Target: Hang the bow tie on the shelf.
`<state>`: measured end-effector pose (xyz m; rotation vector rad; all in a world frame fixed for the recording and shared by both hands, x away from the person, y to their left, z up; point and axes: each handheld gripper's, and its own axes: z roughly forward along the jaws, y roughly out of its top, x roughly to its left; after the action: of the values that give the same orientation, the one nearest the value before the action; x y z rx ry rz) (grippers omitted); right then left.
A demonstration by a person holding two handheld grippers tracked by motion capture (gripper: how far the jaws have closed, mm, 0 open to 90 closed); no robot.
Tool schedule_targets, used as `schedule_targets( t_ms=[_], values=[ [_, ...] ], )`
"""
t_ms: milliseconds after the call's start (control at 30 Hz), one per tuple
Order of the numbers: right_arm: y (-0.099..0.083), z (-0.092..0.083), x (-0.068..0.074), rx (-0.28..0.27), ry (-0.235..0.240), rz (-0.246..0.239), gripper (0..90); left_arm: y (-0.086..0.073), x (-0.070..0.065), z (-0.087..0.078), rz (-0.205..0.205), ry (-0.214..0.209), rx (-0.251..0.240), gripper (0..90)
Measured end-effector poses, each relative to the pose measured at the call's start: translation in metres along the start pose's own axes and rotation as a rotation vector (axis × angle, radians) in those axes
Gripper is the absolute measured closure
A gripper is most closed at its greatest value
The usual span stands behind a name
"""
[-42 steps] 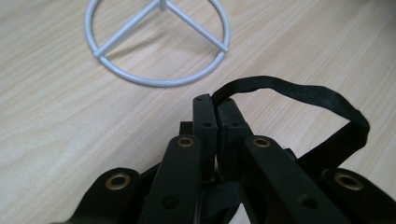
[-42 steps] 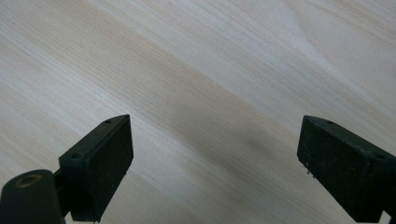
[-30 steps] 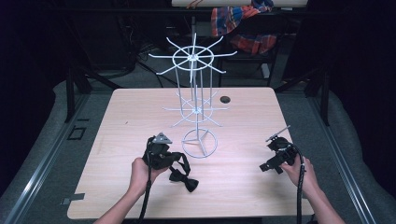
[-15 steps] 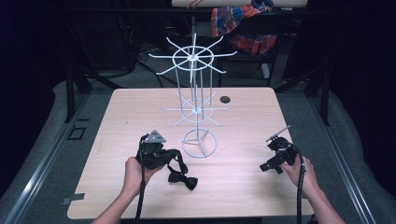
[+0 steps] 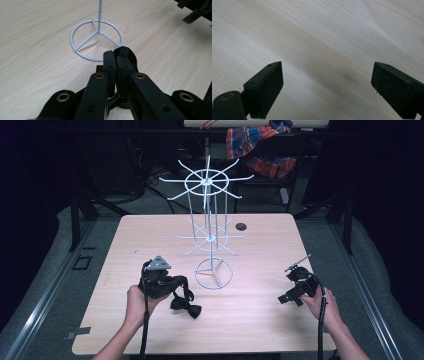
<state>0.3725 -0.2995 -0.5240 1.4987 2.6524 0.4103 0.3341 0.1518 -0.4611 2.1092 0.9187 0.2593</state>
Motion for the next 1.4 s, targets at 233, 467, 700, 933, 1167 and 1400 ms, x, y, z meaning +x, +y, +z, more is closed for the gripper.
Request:
schedule_targets(
  t_ms=[233,467,700,933,1167,1400],
  values=[
    [0.000,-0.001,0.000,0.005,0.000,-0.004,10.1,0.005,0.004,-0.005,0.010,0.026,-0.012,88.1],
    [-0.001,0.002,0.002,-0.032,0.002,0.030,10.1,0.009,0.008,-0.010,0.019,0.047,-0.022,88.1],
    [-0.001,0.002,0.000,-0.024,0.002,0.022,10.2,0.016,0.014,-0.017,0.020,0.053,-0.031,88.1],
    [0.000,0.001,0.000,-0.009,0.002,0.012,10.1,0.023,0.015,-0.021,0.034,0.071,-0.036,88.1],
    [0.000,0.000,0.000,-0.003,0.007,0.015,10.2,0.027,0.021,-0.027,0.036,0.093,-0.043,88.1],
    [0.000,0.001,0.000,0.002,0.004,0.010,10.2,0.036,0.029,-0.036,0.031,0.116,-0.054,88.1]
  ],
)
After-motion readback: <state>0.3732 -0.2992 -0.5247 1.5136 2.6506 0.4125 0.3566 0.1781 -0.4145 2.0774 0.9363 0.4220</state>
